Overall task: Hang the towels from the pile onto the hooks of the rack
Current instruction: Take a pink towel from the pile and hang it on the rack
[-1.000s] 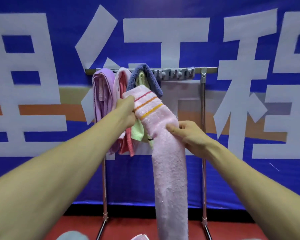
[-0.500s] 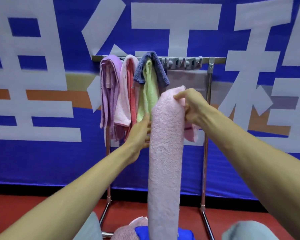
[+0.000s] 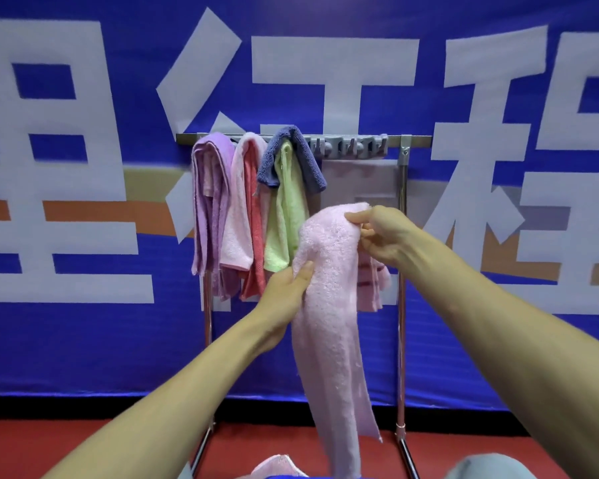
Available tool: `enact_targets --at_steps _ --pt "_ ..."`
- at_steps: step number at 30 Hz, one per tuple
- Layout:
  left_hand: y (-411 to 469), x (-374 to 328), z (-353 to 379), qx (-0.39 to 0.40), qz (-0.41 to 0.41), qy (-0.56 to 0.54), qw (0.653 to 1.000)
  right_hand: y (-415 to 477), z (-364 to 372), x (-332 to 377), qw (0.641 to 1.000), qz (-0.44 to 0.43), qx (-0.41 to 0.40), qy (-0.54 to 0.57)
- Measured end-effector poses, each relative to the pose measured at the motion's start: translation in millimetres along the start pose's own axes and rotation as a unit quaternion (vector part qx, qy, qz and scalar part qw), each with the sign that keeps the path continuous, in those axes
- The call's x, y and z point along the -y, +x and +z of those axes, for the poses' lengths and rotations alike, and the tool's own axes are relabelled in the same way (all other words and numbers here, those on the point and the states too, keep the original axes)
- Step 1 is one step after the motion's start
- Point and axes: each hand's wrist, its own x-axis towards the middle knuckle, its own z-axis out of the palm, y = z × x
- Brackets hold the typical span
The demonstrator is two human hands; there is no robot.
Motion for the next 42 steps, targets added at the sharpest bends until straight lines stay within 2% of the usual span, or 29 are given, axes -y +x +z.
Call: enact_targets --at_steps 5,9,11,13,15,17,19,20,22,24,27,31,34,36,39,41,42 --pt "10.0 -31.6 3.0 -0.048 -0.025 0.023 0.998 2.2 -21.4 -11.4 0.996 0.02 0.003 -0.085" --pt "26.4 -63.9 11.8 -0.064 -0.013 0.064 0.996 -5.5 -41.3 -15.7 0.972 0.022 0.024 -0.231" --pt "36.4 -80.2 17.3 -0.057 -0.023 0.086 0.994 -12.7 -47.7 -15.2 0.946 0.03 0.029 -0.322" --pt "47.6 -93.5 25.2 -0.052 -0.006 0.144 0.988 -16.8 -53.4 -12.8 0.904 0.016 0.02 -0.427" --pt "57.7 -103.8 33.0 -0.039 0.031 0.196 0.979 -17.1 -57.8 -10.0 0.858 -0.038 0.004 -0.512" --pt "63.0 -113.8 36.5 -0.017 0.042 0.239 0.97 -14.0 -56.2 -10.3 0.834 -0.122 -0.013 -0.538" --pt "67.6 -122.8 36.8 0.015 0.051 0.287 0.957 -11.3 -49.0 -8.5 0.84 -0.196 -0.025 -0.506" --pt "69.3 -127.0 36.3 0.03 0.062 0.319 0.945 -10.1 -43.4 -7.0 0.865 -0.206 -0.014 -0.457" --pt "71.5 -135.3 34.4 0.04 0.098 0.389 0.915 -10.8 -29.9 -3.1 0.934 -0.178 0.035 -0.307" --pt "74.9 -142.3 31.1 0.034 0.128 0.439 0.889 -11.2 -19.8 0.8 0.972 -0.12 0.095 -0.179" --pt "85.2 -149.2 22.7 0.026 0.151 0.477 0.865 -4.7 -11.5 2.0 0.974 -0.048 0.21 -0.068" --pt "95.9 -150.8 10.0 0.036 0.16 0.479 0.862 4.2 -12.9 9.3 0.964 -0.026 0.256 -0.066" --pt "99.9 -144.8 4.6 0.045 0.165 0.45 0.877 15.1 -18.1 23.2 0.97 -0.092 0.208 -0.083" --pt "105.2 -135.2 4.8 0.052 0.149 0.387 0.908 24.1 -18.3 34.6 0.969 -0.148 0.163 -0.117" --pt "109.7 -122.5 6.3 0.056 0.059 0.176 0.981 36.2 -15.1 49.7 0.963 -0.185 0.136 -0.139" --pt "115.3 -110.7 3.3 0.079 0.015 0.067 0.994 45.1 -14.9 58.0 0.962 -0.2 0.117 -0.146" --pt "116.3 -104.3 1.2 0.095 0.001 0.05 0.994 50.1 -15.9 61.9 0.963 -0.204 0.107 -0.142"
